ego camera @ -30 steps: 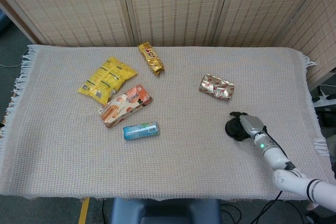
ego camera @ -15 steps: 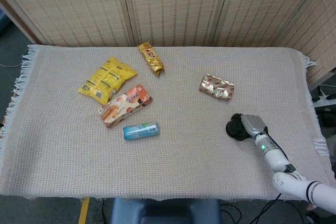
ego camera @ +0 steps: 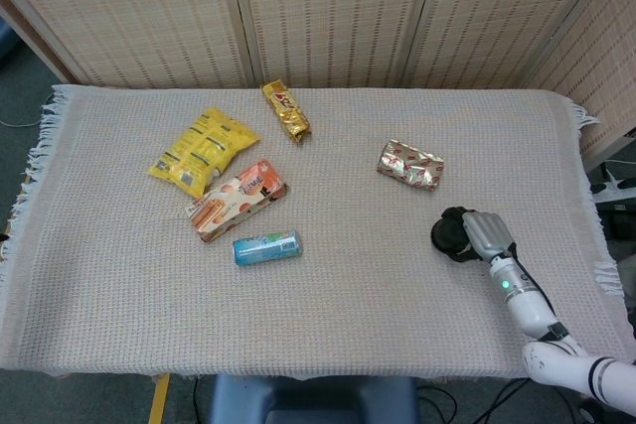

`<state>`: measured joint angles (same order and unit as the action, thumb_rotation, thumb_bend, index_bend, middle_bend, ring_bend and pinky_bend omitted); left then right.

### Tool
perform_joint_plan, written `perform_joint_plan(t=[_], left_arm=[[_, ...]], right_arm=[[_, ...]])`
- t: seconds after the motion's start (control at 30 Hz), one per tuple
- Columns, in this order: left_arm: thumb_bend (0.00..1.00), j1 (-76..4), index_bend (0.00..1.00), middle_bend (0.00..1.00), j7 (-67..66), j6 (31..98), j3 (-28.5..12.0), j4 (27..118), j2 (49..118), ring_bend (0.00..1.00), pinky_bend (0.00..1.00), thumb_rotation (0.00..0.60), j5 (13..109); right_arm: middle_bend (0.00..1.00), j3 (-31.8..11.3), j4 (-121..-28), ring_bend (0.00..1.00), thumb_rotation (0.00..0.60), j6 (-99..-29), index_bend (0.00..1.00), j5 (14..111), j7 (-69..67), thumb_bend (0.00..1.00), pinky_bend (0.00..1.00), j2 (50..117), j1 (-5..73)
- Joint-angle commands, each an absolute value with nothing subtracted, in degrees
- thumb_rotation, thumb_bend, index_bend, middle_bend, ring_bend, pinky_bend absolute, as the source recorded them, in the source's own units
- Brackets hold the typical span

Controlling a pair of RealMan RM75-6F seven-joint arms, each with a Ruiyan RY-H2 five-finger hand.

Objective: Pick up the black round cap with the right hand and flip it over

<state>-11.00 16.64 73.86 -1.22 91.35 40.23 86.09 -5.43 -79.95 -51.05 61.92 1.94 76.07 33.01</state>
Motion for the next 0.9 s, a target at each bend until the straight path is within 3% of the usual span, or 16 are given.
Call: perform_joint_plan(t=[0.03,0.2,0.27,0.4,0.5,0.6,0.77,0.9], left_arm=[[0.44,-11.03,0.26,0.00,16.56,73.83,-1.23,91.39,40.24,0.00,0.23,0.600,86.07],[0.44,-11.01,0.26,0.00,16.28,73.87,-1.17,91.51,40.26,0.00,0.23,0.600,86.20],[0.44,-11.02,0.26,0.00,16.19,73.87,-1.15,91.55,40.30,0.00,0.23,0.600,86.23],[0.44,-11.11,0.26,0.00,15.96,73.60,-1.10,91.66,40.31,0.00,0.23,0.600,86.18],[0.44,-11.17,0.26,0.00,15.94,73.47,-1.12,91.71,40.29,0.00,0.23,0.600,86.10],[0.44,-11.22,0.26,0.00,15.87,73.35,-1.13,91.72,40.29,0.00,0.23,0.600,86.02],[0.44,-11.29,0.26,0.00,15.97,73.13,-1.08,91.70,40.24,0.00,0.23,0.600,86.01],[0.44,-11.34,0.26,0.00,16.06,73.05,-1.08,91.64,40.23,0.00,0.23,0.600,86.00]], right_arm=[[0.55,-4.46,-81.04,0.66,0.600,-66.53,0.65,80.33,-11.21,0.33,0.78,76.04,27.63],[0.57,-2.81,-75.02,0.68,0.600,-83.77,0.67,94.14,-19.80,0.33,0.80,78.23,23.72],[0.58,-2.60,-72.63,0.69,0.600,-86.24,0.68,95.64,-19.45,0.33,0.81,78.70,23.01],[0.58,-2.05,-75.91,0.69,0.600,-76.64,0.69,87.67,-5.43,0.33,0.82,74.65,21.91],[0.58,-3.06,-83.17,0.70,0.600,-66.22,0.69,75.27,7.06,0.33,0.82,70.36,22.16],[0.58,-4.63,-88.60,0.70,0.600,-60.27,0.69,62.37,18.18,0.33,0.82,67.60,23.45],[0.58,-6.65,-91.32,0.70,0.600,-59.62,0.69,51.32,27.06,0.33,0.82,68.11,25.65],[0.58,-7.60,-91.20,0.70,0.600,-59.73,0.69,54.42,22.84,0.33,0.82,69.10,25.84]])
